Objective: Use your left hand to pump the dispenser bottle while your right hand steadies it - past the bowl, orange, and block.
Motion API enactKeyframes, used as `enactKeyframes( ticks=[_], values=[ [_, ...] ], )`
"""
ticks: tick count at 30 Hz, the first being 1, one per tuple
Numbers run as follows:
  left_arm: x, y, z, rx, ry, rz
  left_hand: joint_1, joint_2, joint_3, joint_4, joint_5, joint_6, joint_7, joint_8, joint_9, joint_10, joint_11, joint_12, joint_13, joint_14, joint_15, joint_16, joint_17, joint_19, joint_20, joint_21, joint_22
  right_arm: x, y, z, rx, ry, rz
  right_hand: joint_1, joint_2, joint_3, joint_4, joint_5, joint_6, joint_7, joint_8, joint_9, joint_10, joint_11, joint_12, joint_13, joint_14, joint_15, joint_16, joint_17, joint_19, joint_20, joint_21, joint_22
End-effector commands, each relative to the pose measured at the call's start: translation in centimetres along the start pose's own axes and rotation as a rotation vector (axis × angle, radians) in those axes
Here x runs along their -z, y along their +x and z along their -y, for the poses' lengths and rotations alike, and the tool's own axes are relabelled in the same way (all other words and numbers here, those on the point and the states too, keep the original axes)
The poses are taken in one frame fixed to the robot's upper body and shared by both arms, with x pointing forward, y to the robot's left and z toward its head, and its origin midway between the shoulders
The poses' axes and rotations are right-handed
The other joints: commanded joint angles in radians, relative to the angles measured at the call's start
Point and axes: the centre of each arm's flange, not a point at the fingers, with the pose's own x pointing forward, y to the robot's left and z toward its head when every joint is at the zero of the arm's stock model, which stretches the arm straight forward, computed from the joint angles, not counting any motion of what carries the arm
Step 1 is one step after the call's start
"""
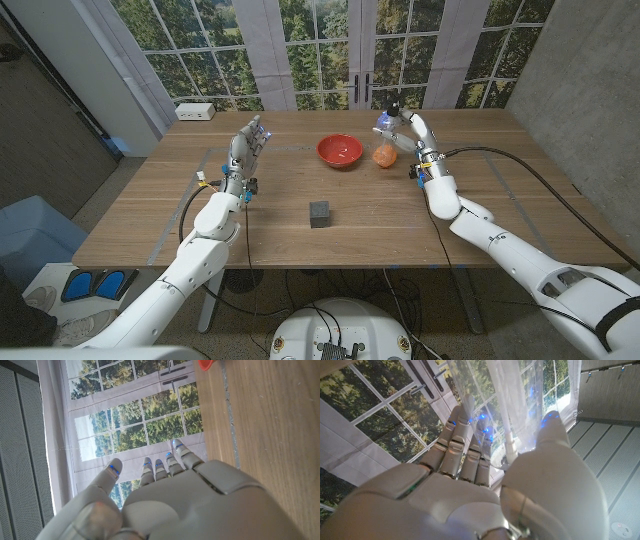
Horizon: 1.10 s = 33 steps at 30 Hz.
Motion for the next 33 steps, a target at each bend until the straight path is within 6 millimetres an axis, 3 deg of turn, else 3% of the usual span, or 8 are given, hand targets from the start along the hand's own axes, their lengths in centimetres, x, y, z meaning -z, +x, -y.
enactKeyframes(
  ticks=[1, 33],
  values=[
    [0.0, -0.1, -0.2, -0.006, -0.003, -0.002, -0.011, 0.057, 0.008, -0.001, 0.003, 0.01, -0.003, 0.005, 0.003, 0.007, -0.001, 0.0, 0.002, 0.008, -0.038, 0.0, 0.003, 0.006, -0.016, -0.002, 0.003, 0.5, 1.4, -0.2, -0.002, -0.013, 0.0, 0.24, 0.225, 0.023, 0.029, 0.01, 0.194, -0.196, 0.009, 0.003, 0.135, -0.126, -0.003, 0.006, 0.144, -0.233, 0.0, 0.006, -0.003, -0.154, 0.009, 0.0],
    [0.2, 0.1, -0.6, -0.007, -0.004, -0.006, -0.014, 0.057, 0.01, -0.002, 0.003, 0.01, -0.001, 0.002, 0.004, 0.009, -0.001, 0.001, 0.002, 0.009, -0.039, 0.0, 0.004, 0.006, -0.017, -0.002, 0.003, 0.9, 5.0, -0.4, 0.002, -0.038, 0.005, 0.245, 0.228, 0.014, 0.032, 0.013, 0.196, -0.197, 0.007, 0.002, 0.141, -0.121, -0.018, 0.012, 0.148, -0.233, -0.018, 0.032, -0.018, -0.154, 0.041, -0.012]
  ],
)
